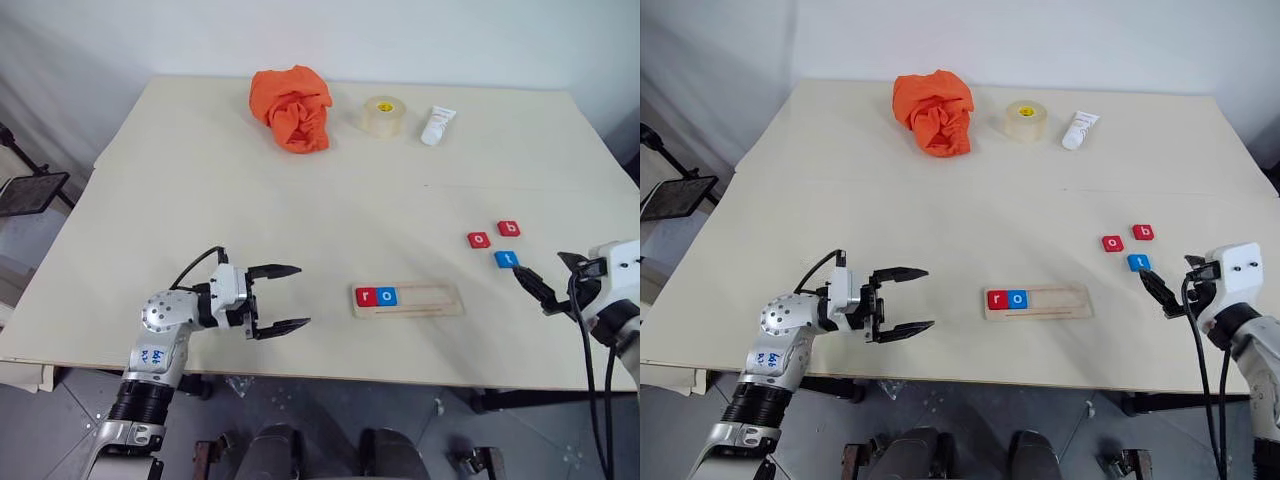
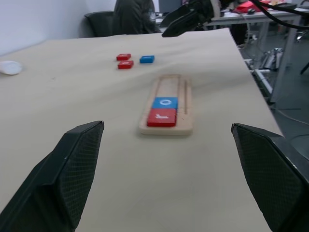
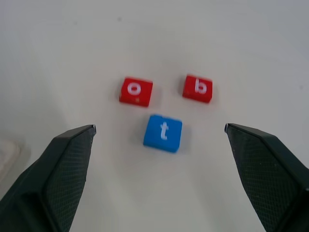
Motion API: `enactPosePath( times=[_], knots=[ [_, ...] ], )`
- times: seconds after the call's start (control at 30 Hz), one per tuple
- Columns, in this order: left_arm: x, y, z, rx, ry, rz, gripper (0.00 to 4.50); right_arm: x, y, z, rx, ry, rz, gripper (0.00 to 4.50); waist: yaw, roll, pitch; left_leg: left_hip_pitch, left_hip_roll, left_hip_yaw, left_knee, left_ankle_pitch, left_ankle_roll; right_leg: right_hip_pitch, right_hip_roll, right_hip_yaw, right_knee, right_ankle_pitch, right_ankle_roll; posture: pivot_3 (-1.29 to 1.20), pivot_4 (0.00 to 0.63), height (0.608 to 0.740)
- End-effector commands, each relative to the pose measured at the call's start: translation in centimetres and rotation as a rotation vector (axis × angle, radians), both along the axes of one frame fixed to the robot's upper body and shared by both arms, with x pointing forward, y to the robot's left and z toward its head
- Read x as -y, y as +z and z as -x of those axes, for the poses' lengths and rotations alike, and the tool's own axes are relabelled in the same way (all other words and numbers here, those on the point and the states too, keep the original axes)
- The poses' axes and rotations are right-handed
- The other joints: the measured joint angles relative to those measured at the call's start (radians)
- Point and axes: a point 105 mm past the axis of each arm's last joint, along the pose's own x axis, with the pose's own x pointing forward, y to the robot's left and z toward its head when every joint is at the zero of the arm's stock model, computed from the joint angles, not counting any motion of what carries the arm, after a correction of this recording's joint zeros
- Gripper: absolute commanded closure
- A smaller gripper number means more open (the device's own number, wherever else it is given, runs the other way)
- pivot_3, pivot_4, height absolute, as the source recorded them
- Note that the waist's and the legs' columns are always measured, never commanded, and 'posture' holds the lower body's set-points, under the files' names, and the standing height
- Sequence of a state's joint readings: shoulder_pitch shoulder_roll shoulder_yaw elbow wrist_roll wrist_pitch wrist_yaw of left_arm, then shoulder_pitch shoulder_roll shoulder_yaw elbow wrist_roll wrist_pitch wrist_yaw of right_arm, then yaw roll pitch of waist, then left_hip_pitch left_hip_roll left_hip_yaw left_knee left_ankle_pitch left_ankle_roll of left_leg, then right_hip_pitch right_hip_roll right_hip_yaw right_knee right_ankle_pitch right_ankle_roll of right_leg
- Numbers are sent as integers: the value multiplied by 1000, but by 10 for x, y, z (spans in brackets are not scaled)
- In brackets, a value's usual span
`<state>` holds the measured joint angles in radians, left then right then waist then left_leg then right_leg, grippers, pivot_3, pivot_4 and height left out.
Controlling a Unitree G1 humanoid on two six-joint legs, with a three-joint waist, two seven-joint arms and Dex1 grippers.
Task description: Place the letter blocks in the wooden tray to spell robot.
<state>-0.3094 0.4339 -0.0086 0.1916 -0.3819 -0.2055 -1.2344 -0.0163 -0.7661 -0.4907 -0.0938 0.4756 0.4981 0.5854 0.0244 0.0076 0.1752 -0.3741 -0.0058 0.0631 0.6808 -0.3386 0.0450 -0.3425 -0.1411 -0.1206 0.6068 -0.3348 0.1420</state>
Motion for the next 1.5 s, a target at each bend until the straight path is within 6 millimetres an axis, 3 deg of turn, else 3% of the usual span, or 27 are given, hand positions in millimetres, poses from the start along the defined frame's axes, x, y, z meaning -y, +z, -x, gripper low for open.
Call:
enactPosePath(
  times=[0.03,0.2,0.87,0.93,1.1,1.37,1.5],
  knots=[
    [-5,5,2,32,-18,29,16,4,24,11,11,12,28,0,1,0,0,0,0,0,0,0,0,0,0,0,0,0,0,0,150,740],
    [-2,4,2,28,-39,39,16,6,27,20,-23,22,36,0,-1,0,0,0,0,0,0,0,1,1,0,0,0,0,0,0,150,740],
    [4,10,-3,37,-60,45,16,7,25,12,-5,8,20,0,-1,0,0,0,0,0,0,0,1,0,0,0,-1,0,0,0,150,740],
    [6,11,-4,38,-60,48,16,9,25,4,-7,-14,3,0,-2,0,0,0,0,0,0,0,1,0,0,0,-1,0,0,0,150,740],
    [15,14,0,36,-85,60,16,16,19,-54,-26,-78,-41,0,-20,0,0,1,0,2,1,0,1,0,0,0,0,0,0,0,150,740],
    [11,18,4,45,-49,64,16,19,10,-100,-49,-109,-66,0,-29,2,2,-3,-1,1,-1,-1,1,-3,-2,-5,0,0,0,0,150,740],
    [9,17,8,38,-26,64,16,11,6,-112,-52,-86,-72,0,-29,2,2,-3,0,0,-1,-1,1,-3,-2,-6,0,0,0,0,150,740]
  ],
)
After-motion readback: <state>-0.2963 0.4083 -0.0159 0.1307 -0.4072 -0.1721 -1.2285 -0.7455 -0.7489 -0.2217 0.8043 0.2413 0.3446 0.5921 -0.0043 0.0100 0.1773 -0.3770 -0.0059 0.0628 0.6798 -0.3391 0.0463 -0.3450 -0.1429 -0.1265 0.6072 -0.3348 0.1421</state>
